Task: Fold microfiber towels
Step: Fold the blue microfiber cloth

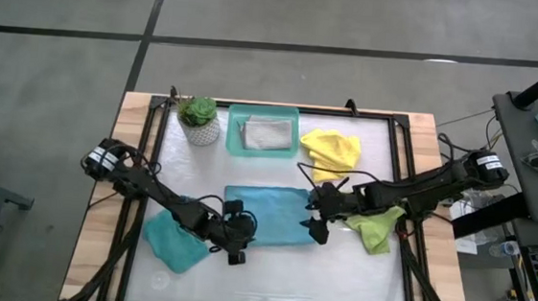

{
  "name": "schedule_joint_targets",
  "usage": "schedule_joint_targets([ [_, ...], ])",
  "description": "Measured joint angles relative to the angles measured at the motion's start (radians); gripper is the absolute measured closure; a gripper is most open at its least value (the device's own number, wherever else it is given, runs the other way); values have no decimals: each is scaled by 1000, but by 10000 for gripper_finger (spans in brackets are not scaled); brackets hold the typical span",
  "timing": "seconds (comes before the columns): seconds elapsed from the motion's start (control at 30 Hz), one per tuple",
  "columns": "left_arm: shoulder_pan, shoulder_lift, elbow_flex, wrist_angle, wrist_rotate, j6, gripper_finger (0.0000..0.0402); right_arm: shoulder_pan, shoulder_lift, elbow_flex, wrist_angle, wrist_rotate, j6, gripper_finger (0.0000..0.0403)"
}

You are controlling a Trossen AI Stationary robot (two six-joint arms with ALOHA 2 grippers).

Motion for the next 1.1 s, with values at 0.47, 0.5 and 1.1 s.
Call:
schedule_joint_targets([
  [0.47, -18, 15, -3, -12, -34, -27, 284, 3, 113, -36, -70, 23, 208, 150],
  [0.5, -17, 20, -4, -12, -46, -27, 284, 3, 113, -42, -71, 35, 219, 147],
  [1.1, -7, 97, -10, 3, -67, -106, 284, -6, 184, -78, 22, 65, 329, 115],
])
